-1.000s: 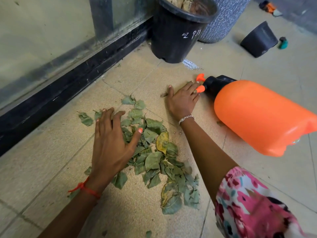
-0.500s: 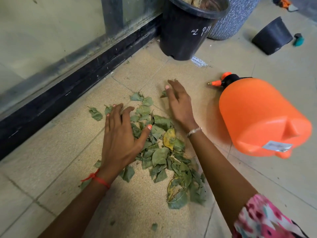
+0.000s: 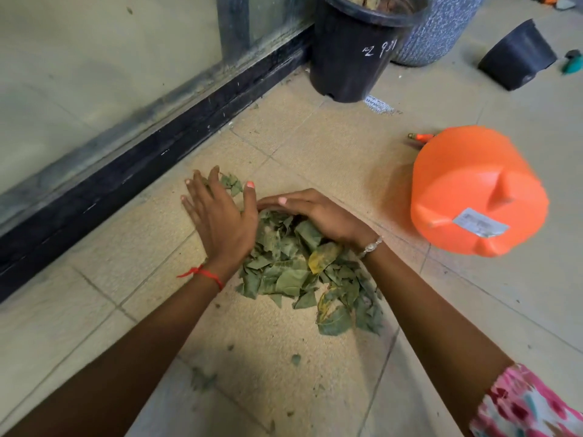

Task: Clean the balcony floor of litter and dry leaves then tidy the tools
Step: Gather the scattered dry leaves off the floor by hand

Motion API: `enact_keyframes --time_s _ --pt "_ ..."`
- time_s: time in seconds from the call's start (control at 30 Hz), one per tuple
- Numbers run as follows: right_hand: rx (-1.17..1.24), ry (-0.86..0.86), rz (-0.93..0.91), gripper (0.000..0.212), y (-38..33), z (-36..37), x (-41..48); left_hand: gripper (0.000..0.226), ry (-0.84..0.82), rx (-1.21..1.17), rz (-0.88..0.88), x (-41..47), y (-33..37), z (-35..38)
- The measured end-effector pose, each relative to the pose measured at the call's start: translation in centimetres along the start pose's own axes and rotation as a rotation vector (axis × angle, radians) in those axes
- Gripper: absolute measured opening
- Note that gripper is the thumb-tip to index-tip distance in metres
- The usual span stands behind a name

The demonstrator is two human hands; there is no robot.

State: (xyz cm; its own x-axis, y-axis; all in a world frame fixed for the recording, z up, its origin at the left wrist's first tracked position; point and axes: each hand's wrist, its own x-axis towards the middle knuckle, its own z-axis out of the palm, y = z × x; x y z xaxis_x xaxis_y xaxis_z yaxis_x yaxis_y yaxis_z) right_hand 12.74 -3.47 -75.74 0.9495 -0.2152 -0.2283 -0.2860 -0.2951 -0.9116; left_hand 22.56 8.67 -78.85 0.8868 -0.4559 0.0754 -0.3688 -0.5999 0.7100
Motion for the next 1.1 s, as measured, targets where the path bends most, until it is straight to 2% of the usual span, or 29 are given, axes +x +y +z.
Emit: enact_keyframes --time_s 0.07,0.13,0.2,0.23,0.3,0.37,0.43,0.47,0.57,0.67,0.73,0.8,0.9,1.0,1.1 --pt "0.04 0.174 -0.007 0.037 -0.3 -0.1 -1.4 0.066 -0.079 -0.074 0.024 -0.2 0.0 -0.2" --pt "-0.073 0.283 0.047 0.04 -0.2 0.1 -2.1 0.048 -0.168 -0.2 0.073 -0.6 0.0 -0.8" --pt "-0.222 0.202 0.111 0.043 -0.2 1.1 -2.7 0.032 -0.311 -0.406 0.095 -1.4 0.0 -1.8" --pt "-0.215 0.162 0.117 0.043 -0.3 1.7 -2.8 0.03 -0.375 -0.513 0.082 -1.7 0.0 -2.3" --pt "-0.054 0.181 0.1 0.04 -0.7 2.4 -3.1 0.034 -0.431 -0.675 0.018 -1.9 -0.3 -3.1" --pt "0.122 0.342 0.05 0.032 -1.0 2.8 -3.7 0.037 -0.429 -0.737 -0.013 -2.1 -0.9 -3.8" --pt "0.186 0.481 0.006 0.025 -1.1 3.0 -4.0 0.039 -0.421 -0.718 0.017 -2.6 -1.5 -4.5" --pt "0.126 0.485 0.003 0.025 -1.0 3.2 -3.9 0.039 -0.418 -0.708 0.027 -2.9 -1.9 -4.8" --pt "-0.177 0.207 0.079 0.039 -1.4 4.5 -3.8 0.035 -0.424 -0.689 0.072 -4.1 -2.4 -6.4" --pt "-0.201 0.079 0.111 0.04 -2.0 6.4 -4.3 0.03 -0.394 -0.609 0.151 -5.0 -2.8 -8.2" --pt "-0.089 0.14 0.087 0.036 -2.6 7.8 -5.3 0.033 -0.351 -0.535 0.183 -5.8 -3.5 -9.4" --pt "-0.028 0.289 0.032 0.034 -3.0 8.6 -5.9 0.037 -0.329 -0.486 0.184 -6.9 -4.4 -10.4" --pt "-0.122 0.368 0.013 0.04 -3.7 8.9 -5.0 0.039 -0.296 -0.361 0.175 -8.8 -6.1 -11.8" --pt "-0.281 0.259 0.101 0.054 -4.1 8.6 -2.0 0.051 -0.273 -0.185 0.151 -10.4 -7.7 -13.2" --pt "-0.369 0.123 0.113 0.054 -4.5 9.9 -0.3 0.07 -0.231 -0.056 0.147 -12.1 -9.3 -14.4"
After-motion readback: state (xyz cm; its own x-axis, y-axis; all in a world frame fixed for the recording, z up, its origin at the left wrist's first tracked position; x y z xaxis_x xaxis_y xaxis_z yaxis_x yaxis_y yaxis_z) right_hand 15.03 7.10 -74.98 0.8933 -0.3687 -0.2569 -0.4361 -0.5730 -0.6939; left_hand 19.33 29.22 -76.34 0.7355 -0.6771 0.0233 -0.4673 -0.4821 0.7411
